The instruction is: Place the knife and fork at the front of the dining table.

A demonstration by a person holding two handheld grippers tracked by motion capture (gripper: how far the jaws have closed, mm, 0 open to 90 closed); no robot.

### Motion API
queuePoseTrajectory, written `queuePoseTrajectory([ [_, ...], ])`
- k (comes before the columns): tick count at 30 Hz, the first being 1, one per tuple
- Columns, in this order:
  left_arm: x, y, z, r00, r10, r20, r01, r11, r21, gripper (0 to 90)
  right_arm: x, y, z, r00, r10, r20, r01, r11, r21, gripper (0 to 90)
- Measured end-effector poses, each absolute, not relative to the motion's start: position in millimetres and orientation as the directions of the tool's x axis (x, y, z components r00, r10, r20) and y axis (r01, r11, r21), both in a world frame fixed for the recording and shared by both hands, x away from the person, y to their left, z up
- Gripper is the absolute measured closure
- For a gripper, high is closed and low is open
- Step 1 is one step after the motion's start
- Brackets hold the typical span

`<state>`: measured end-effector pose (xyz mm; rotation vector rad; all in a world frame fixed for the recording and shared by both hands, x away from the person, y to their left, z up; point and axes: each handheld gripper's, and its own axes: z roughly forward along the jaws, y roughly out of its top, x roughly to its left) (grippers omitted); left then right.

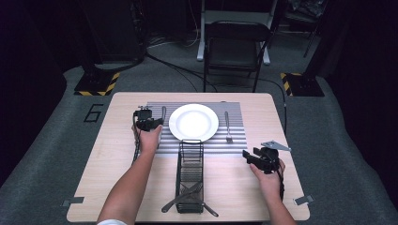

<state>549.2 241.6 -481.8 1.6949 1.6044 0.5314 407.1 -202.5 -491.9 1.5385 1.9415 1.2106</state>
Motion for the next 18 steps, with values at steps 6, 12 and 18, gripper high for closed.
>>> queuePoseTrajectory([
  [6, 531.2, 251.5, -471.7, 0.184, 0.963, -0.197, 0.654, 0.03, 0.756, 54.1, 407.3, -201.7, -491.4, -0.33, 0.922, 0.202, 0.589, 0.034, 0.807, 44.9],
  [12, 514.6, 257.9, -465.0, 0.226, 0.954, -0.196, 0.641, 0.006, 0.768, 53.2, 407.7, -201.6, -491.6, -0.333, 0.921, 0.201, 0.589, 0.037, 0.807, 44.9],
  [18, 496.3, 261.8, -460.6, 0.275, 0.945, -0.177, 0.625, -0.036, 0.779, 53.1, 407.8, -197.7, -492.1, -0.351, 0.92, 0.174, 0.591, 0.073, 0.804, 44.9],
])
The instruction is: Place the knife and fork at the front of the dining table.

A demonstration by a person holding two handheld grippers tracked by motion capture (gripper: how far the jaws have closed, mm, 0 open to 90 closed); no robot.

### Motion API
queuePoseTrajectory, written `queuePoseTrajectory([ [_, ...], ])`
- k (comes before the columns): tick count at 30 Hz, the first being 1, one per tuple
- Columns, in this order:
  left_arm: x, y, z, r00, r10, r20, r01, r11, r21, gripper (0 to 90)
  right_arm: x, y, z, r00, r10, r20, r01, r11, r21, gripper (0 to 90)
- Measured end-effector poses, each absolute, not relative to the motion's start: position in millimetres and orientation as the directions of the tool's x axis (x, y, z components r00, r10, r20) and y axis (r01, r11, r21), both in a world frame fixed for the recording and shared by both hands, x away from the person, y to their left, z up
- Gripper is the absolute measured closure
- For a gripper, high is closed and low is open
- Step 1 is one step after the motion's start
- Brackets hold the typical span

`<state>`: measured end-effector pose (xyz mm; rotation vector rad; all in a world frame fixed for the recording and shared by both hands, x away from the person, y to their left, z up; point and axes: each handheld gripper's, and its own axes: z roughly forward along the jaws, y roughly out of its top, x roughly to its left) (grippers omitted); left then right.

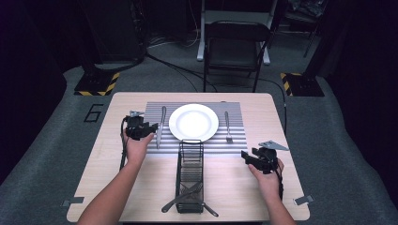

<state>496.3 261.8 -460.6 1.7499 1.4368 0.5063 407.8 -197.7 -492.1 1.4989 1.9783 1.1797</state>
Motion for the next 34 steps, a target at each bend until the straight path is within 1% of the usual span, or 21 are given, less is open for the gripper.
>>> queuePoseTrajectory([
  [5, 480.4, 264.4, -459.7, 0.308, 0.94, -0.145, 0.608, -0.077, 0.79, 51.0, 407.8, -195.9, -492.2, -0.353, 0.92, 0.17, 0.59, 0.078, 0.803, 44.8],
  [12, 457.6, 267.9, -470.4, 0.343, 0.933, -0.108, 0.603, -0.13, 0.787, 50.6, 407.2, -194.9, -492.7, -0.352, 0.919, 0.176, 0.595, 0.075, 0.8, 44.8],
  [20, 438.2, 274.0, -482.7, 0.358, 0.928, -0.108, 0.607, -0.143, 0.782, 46.8, 408.6, -194.3, -494.8, -0.361, 0.916, 0.175, 0.605, 0.088, 0.791, 44.4],
  [23, 433.6, 278.6, -485.7, 0.362, 0.925, -0.118, 0.609, -0.138, 0.781, 45.5, 409.1, -193.9, -495.5, -0.366, 0.915, 0.172, 0.607, 0.095, 0.789, 44.1],
  [25, 432.5, 280.3, -487.1, 0.362, 0.924, -0.121, 0.63, -0.147, 0.763, 44.6, 409.3, -193.5, -496.0, -0.367, 0.915, 0.169, 0.609, 0.099, 0.787, 43.9],
  [27, 429.4, 282.7, -489.1, 0.367, 0.921, -0.129, 0.621, -0.139, 0.772, 44.4, 409.7, -192.9, -496.7, -0.369, 0.914, 0.171, 0.613, 0.1, 0.784, 43.8],
  [31, 422.9, 287.8, -492.6, 0.36, 0.927, -0.108, 0.618, -0.15, 0.772, 44.4, 410.2, -191.5, -499.4, -0.371, 0.913, 0.168, 0.628, 0.114, 0.77, 42.6],
  [34, 420.6, 291.6, -492.2, 0.358, 0.928, -0.105, 0.621, -0.153, 0.769, 43.3, 410.6, -189.8, -501.6, -0.38, 0.914, 0.144, 0.631, 0.142, 0.763, 41.5],
])
